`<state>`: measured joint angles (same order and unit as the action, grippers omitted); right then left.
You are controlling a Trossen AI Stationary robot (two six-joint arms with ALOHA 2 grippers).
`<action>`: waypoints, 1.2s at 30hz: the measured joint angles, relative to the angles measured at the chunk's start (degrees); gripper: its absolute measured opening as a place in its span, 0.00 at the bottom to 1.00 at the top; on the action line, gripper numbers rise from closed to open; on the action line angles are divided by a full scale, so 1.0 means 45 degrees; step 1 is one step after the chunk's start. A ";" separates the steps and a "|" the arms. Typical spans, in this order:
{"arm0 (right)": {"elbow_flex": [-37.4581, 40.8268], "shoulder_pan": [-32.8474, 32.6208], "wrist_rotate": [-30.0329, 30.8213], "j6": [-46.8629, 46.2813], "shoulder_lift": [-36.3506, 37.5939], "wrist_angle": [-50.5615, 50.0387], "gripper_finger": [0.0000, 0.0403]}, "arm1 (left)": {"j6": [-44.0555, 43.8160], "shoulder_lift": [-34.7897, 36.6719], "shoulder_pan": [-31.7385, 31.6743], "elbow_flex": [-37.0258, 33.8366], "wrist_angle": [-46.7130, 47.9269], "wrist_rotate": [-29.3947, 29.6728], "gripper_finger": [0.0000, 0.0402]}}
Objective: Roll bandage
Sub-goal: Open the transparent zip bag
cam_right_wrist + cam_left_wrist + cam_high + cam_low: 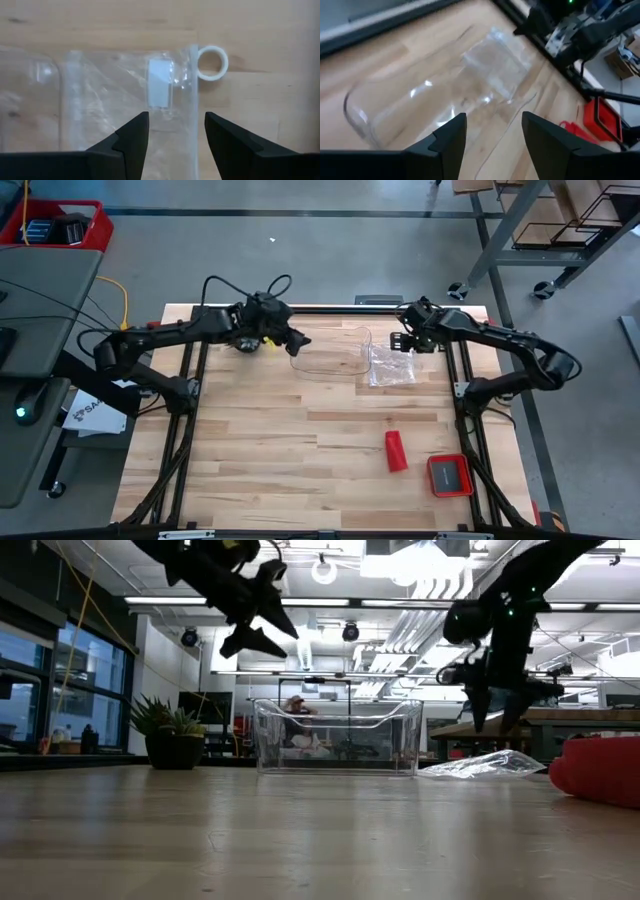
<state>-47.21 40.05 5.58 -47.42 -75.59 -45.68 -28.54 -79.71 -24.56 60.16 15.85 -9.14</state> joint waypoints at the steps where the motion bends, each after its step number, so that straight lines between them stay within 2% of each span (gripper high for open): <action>1: 0.0111 0.0212 -0.0360 0.0295 -0.0084 0.0021 0.46 | -0.0040 0.0002 -0.0046 -0.0110 -0.0008 -0.0125 0.47; 6: 0.1148 0.1044 -0.2015 0.1363 -0.0209 0.0519 0.46 | -0.0086 0.0011 0.0042 -0.0336 -0.0077 -0.0410 0.47; 14: 0.2444 0.1206 -0.3224 0.1633 -0.0209 0.2813 0.46 | -0.0583 0.0011 0.0142 -0.0341 -0.0273 0.0052 0.47; 18: 0.2557 0.1183 -0.3588 0.1777 -0.0209 0.3408 0.46 | -0.0970 0.0011 0.0142 -0.0341 -0.0265 0.0383 0.47; 20: 0.2497 0.1163 -0.3601 0.1953 -0.0195 0.3338 0.44 | -0.0970 0.0011 0.0142 -0.0337 -0.0253 0.0474 0.47; 22: 0.2334 0.1022 -0.3570 0.2234 -0.0102 0.3345 0.38 | -0.0978 0.0011 0.0145 -0.0340 -0.0182 0.0609 0.47; 24: 0.2170 0.0838 -0.3410 0.2460 0.0014 0.3187 0.25 | -0.0997 0.0011 0.0138 -0.0340 -0.0173 0.0748 0.47; 26: 0.2055 0.0692 -0.3348 0.2864 0.0200 0.3037 0.09 | -0.1373 0.0027 0.0084 -0.0341 -0.0423 0.0763 0.47; 27: 0.1980 0.0615 -0.3347 0.3121 0.0324 0.3011 0.04 | -0.1588 0.0052 0.0033 -0.0341 -0.0711 0.0744 0.47; 29: 0.1673 0.0451 -0.3019 0.3527 0.0592 0.2532 0.02 | -0.1942 0.0165 -0.0083 -0.0341 -0.1444 0.0587 0.47; 32: 0.0833 -0.0029 -0.1847 0.4732 0.1077 0.0694 0.01 | -0.2193 0.0369 -0.0293 -0.0341 -0.3298 0.0051 0.47; 34: 0.0080 -0.0451 -0.1112 0.5758 0.1482 -0.0388 0.00 | -0.1738 0.0511 -0.0385 -0.0331 -0.4605 -0.0241 0.47; 36: -0.0750 -0.0895 -0.0609 0.6733 0.1870 -0.1348 0.00 | -0.1166 0.0603 -0.0436 -0.0027 -0.5023 -0.0283 0.47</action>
<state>-50.59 36.02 2.84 -17.12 -67.18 -51.74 -33.79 -76.99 -26.53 60.04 -6.76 -10.41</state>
